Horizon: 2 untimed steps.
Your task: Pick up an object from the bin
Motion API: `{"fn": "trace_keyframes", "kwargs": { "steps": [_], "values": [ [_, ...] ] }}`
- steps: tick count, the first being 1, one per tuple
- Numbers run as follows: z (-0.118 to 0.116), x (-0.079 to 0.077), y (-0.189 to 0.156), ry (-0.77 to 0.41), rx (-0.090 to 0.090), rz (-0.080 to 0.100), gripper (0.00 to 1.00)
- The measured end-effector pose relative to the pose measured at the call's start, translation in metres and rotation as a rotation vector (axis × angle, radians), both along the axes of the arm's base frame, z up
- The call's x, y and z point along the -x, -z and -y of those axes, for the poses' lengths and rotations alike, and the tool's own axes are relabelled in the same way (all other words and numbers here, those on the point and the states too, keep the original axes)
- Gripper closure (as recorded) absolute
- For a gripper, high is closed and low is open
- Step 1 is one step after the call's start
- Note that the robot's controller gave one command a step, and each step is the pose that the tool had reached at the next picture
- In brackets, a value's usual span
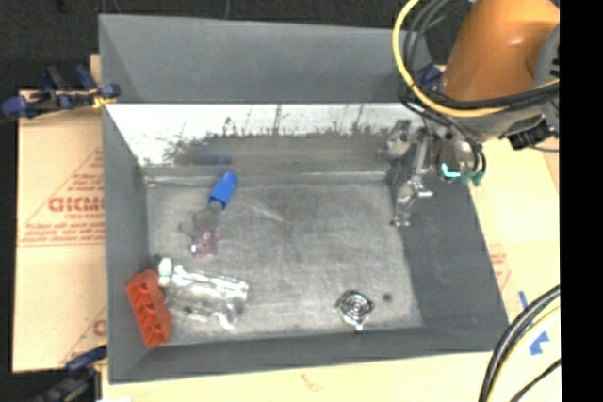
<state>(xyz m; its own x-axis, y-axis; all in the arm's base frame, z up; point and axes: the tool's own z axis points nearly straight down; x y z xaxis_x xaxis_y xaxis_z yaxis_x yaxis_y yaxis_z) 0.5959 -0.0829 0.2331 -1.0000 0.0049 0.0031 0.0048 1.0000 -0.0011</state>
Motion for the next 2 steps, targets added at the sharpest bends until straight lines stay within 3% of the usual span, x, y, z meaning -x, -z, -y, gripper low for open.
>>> {"fn": "trace_keyframes", "kwargs": {
  "steps": [1, 2],
  "values": [
    [-0.088, -0.042, 0.056, -0.229, -0.003, 0.007, 0.0],
    [-0.118, -0.023, 0.114, 0.105, -0.004, 0.002, 0.0]
  ]
}}
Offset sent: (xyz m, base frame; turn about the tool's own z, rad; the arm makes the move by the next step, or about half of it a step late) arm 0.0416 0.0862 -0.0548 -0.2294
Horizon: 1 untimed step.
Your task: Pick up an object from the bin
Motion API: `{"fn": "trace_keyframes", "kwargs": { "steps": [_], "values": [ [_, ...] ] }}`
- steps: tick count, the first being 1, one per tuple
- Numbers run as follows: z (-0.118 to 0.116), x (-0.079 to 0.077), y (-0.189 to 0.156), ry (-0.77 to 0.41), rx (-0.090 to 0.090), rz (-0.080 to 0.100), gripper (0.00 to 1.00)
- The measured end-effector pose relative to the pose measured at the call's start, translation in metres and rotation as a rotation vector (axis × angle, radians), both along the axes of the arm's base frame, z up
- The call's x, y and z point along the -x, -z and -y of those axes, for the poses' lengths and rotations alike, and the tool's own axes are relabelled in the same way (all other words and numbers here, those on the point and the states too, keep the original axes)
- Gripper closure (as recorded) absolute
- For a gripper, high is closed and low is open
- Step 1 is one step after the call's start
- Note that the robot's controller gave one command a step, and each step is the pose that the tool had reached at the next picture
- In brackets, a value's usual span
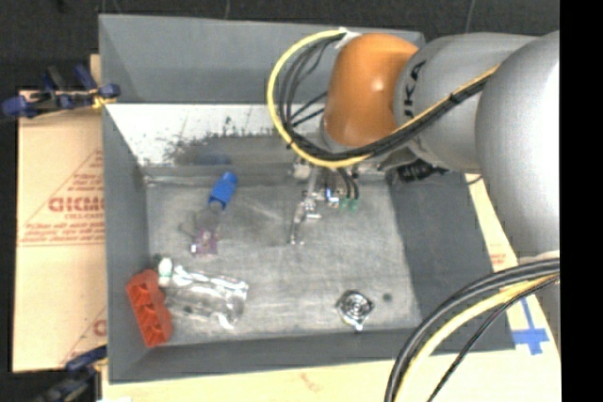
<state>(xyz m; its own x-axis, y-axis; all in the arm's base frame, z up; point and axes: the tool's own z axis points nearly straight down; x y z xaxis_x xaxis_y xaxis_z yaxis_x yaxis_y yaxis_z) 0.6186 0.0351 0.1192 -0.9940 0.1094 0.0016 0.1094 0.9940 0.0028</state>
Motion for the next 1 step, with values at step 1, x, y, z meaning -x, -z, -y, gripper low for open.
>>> {"fn": "trace_keyframes", "kwargs": {
  "steps": [1],
  "values": [
    [-0.084, -0.036, 0.0361, -0.047, 0.0, 0.006, 0.0]
  ]
}}
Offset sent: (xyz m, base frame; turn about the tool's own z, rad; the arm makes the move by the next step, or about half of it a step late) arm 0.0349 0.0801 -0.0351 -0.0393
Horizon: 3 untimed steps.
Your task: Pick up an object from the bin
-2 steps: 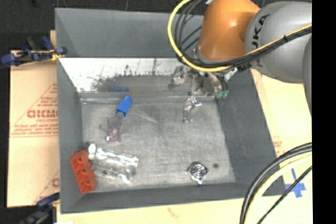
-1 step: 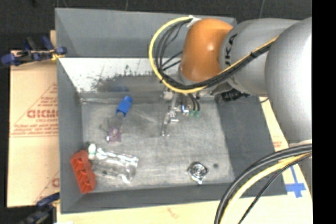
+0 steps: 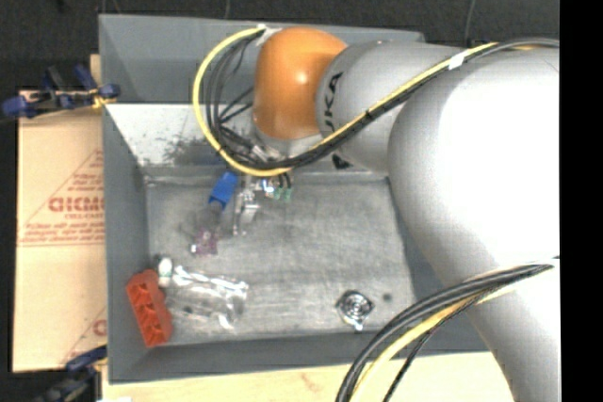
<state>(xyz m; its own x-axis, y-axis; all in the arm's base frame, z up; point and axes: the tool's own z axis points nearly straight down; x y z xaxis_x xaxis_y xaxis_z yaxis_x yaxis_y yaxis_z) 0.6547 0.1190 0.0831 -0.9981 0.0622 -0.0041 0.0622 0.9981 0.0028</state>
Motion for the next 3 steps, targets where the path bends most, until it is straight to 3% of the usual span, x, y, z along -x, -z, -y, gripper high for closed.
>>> {"fn": "trace_keyframes", "kwargs": {
  "steps": [1, 2, 3],
  "values": [
    [0.005, 0.0, -0.002, 0.003, 0.004, 0.001, 1.0],
    [0.013, 0.007, -0.028, -0.003, 0.005, 0.0, 1.0],
    [0.021, 0.024, -0.089, 0.128, -0.001, 0.004, 1.0]
  ]
}}
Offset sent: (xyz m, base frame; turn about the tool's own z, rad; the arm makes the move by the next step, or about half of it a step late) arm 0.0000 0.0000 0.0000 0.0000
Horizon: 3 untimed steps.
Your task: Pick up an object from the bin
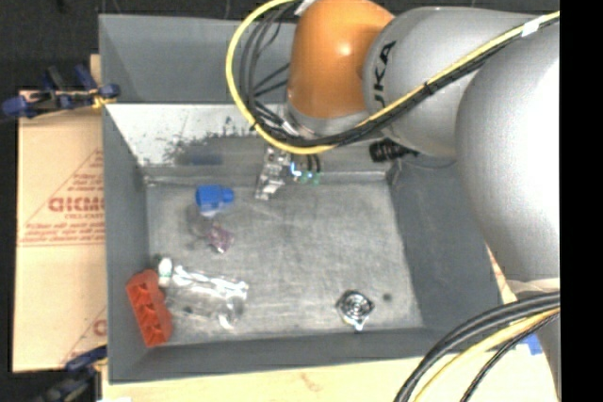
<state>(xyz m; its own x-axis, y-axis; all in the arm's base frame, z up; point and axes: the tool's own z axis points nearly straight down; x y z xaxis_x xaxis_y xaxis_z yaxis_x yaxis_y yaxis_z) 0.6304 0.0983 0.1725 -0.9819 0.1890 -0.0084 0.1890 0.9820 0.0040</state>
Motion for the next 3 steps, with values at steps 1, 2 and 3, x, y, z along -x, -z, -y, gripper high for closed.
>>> {"fn": "trace_keyframes", "kwargs": {
  "steps": [1, 2, 3],
  "values": [
    [0.02, 0.042, 0.04, 0.158, 0.001, -0.011, 1.0],
    [0.031, 0.04, 0.03, 0.135, 0.004, -0.002, 1.0],
    [0.022, 0.031, 0.015, 0.222, -0.001, -0.002, 1.0]
  ]
}}
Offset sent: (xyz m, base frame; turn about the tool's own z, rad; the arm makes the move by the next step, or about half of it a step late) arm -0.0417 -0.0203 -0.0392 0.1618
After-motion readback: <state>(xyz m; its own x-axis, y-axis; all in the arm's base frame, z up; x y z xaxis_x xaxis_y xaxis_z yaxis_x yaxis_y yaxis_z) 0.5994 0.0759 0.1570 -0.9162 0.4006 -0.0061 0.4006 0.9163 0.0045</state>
